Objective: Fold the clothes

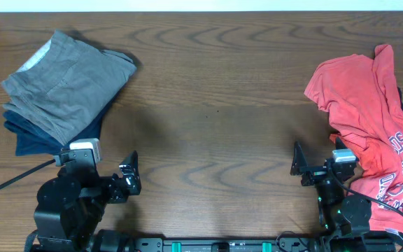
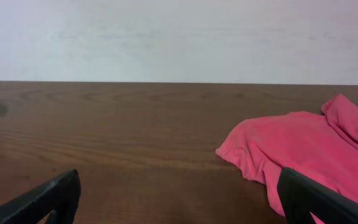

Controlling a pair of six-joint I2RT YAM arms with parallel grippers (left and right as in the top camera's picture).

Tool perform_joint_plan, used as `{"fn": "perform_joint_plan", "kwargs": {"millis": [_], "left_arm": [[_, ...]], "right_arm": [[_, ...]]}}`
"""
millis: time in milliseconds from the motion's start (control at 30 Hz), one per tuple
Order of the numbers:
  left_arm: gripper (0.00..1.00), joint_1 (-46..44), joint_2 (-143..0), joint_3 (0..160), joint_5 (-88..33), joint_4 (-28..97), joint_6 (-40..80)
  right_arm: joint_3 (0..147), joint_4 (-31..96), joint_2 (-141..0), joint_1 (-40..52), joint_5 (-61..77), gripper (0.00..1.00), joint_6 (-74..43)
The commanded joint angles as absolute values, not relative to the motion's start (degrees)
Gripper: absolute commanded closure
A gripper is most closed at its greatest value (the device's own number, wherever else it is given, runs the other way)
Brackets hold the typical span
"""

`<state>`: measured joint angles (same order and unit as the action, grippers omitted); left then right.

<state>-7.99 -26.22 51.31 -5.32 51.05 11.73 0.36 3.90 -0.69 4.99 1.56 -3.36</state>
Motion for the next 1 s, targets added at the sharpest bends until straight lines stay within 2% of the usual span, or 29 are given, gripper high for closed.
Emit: {"fn": "perform_joint_plan", "kwargs": {"millis": [0,300,533,833,967], "left_arm": [[0.02,-8.05,-24.73,50.17,-4.43,50.89,10.98],[0.02,-8.05,-11.49,34.04,-0.36,46.94,9.87],[0.02,-8.08,0.05,16.86,1.52,29.87,9.87],[0.02,-6.98,-0.16,2.79,8.23,5.28,9.85],[0.02,-5.1,-0.1,0.23,7.29,3.6,9.58]], "right_arm": [[0.32,4.08,-0.27,5.17,1.91,0.01,-2.5],[0.32,4.08,-0.27,5.17,1.91,0.01,-2.5],[0.32,4.08,-0.27,5.17,1.93,0.01,-2.5],[0.32,4.08,-0.27,5.17,1.91,0.01,-2.5],[0.32,4.1,-0.27,5.17,1.93,0.01,-2.5]]}}
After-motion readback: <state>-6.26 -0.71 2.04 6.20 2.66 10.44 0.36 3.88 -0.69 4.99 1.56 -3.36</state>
